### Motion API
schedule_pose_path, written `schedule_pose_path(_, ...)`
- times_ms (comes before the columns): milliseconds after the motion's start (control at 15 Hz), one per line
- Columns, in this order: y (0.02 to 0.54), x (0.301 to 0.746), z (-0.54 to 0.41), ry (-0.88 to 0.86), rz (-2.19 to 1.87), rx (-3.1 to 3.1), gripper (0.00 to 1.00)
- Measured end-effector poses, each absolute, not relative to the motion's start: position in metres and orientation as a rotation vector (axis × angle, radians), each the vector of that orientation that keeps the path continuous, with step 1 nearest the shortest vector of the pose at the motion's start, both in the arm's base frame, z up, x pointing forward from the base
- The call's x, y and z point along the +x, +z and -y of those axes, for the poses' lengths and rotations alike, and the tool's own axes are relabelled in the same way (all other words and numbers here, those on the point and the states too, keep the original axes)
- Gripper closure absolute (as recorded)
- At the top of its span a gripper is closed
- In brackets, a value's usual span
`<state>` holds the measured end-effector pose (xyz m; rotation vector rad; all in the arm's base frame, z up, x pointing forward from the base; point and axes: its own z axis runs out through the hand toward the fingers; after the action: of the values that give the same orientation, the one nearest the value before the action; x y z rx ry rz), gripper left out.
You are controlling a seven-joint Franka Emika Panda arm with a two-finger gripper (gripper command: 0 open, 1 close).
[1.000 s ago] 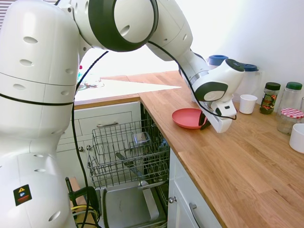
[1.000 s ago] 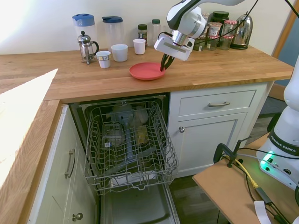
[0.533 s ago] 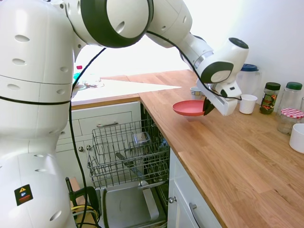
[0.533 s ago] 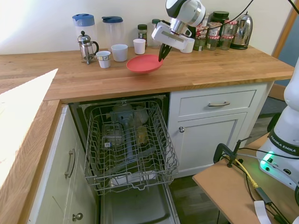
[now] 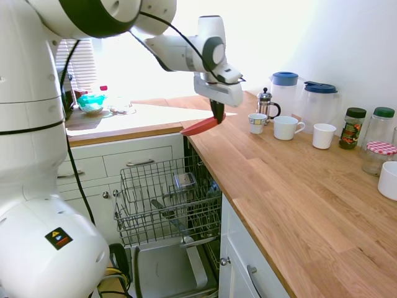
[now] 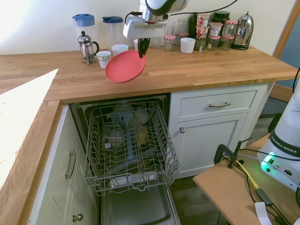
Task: Put the plate in the dishwasher
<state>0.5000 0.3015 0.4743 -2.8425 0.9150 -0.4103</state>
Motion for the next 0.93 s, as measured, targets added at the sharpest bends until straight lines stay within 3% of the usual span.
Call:
schedule_pose_path(333,0.438,0.347,-0.419,-0.867,-0.666,-2.978,1.00)
schedule_pose_path(600,0.387,0.256,-0.512,-1.296,-0.477,-2.966,1.00)
schedule_pose_path(733,0.335,0.250,-0.534,-1.533,-0.353,-2.954,1.00)
schedule_pose_path(933,0.274,0.281,-0.545,-1.848,-0.269,-2.960,1.00)
